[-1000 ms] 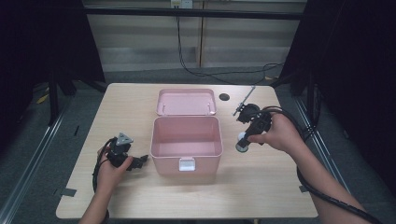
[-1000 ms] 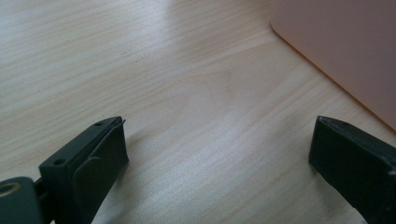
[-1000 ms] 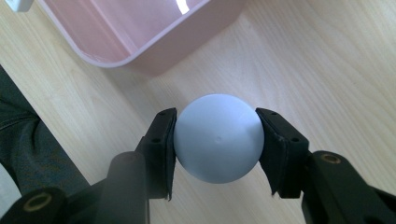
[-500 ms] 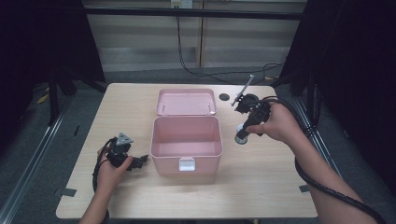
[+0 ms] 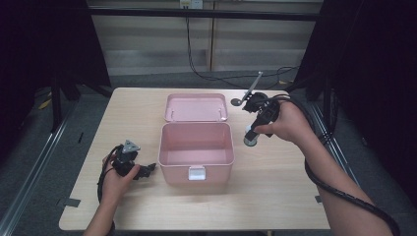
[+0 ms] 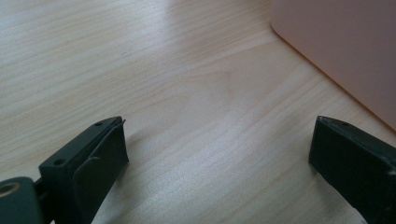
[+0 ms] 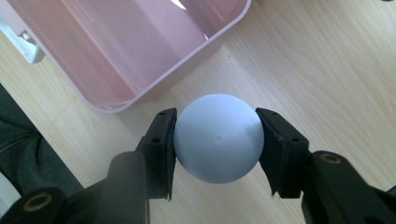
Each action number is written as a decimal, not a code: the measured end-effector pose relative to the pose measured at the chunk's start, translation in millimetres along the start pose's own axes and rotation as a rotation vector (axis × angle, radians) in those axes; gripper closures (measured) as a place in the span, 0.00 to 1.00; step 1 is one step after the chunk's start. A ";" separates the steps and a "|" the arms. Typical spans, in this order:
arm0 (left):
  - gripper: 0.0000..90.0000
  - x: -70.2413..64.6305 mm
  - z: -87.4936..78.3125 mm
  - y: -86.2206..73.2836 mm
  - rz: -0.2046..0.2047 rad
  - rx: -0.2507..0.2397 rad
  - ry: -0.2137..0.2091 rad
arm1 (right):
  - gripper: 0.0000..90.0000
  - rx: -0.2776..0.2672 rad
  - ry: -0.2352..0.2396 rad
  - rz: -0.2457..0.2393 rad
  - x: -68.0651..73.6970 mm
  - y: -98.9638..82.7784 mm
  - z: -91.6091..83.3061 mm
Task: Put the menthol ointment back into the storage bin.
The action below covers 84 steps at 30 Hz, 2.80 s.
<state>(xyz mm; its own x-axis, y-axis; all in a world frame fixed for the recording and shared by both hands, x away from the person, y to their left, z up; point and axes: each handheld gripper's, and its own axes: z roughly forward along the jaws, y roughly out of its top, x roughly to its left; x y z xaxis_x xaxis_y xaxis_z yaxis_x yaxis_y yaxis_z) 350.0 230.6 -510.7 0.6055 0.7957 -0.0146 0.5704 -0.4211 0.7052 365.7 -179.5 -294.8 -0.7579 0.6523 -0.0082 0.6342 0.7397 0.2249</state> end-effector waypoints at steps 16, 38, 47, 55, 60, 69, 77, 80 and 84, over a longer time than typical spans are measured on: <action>0.04 0.0 0.0 0.0 0.000 0.000 0.000 | 0.57 -0.003 -0.004 -0.005 5.9 25.5 -5.0; 0.04 -0.1 -0.1 0.0 0.000 0.001 0.001 | 0.57 0.005 0.014 -0.007 13.9 53.9 -1.8; 0.04 0.0 0.0 0.0 0.002 0.003 -0.004 | 0.57 0.008 0.016 -0.007 20.1 66.6 5.9; 0.04 0.0 0.0 0.0 0.003 0.004 -0.004 | 0.57 0.020 0.023 -0.003 24.9 76.9 15.0; 0.04 0.1 0.0 0.1 0.004 0.004 -0.003 | 0.57 0.019 0.029 -0.012 26.4 81.7 19.6; 0.03 0.0 0.0 0.2 0.006 0.005 -0.004 | 0.57 0.027 0.022 -0.011 30.1 88.2 28.9; 0.03 0.0 -0.1 0.2 0.006 0.006 -0.004 | 0.57 0.035 0.025 -0.009 31.1 93.9 39.2; 0.03 0.0 0.0 0.1 0.005 0.005 -0.004 | 0.57 0.045 0.023 -0.006 31.6 95.7 43.7; 0.03 0.0 0.0 0.1 0.005 0.006 -0.004 | 0.57 0.049 0.022 -0.002 32.9 98.2 48.7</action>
<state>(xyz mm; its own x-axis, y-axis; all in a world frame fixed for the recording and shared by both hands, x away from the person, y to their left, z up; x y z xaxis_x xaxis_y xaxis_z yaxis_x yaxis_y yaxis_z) 350.1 230.5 -510.6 0.6109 0.7916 -0.0139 0.5702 -0.4278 0.7013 410.5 -77.3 -320.4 -0.7617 0.6478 0.0126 0.6393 0.7483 0.1771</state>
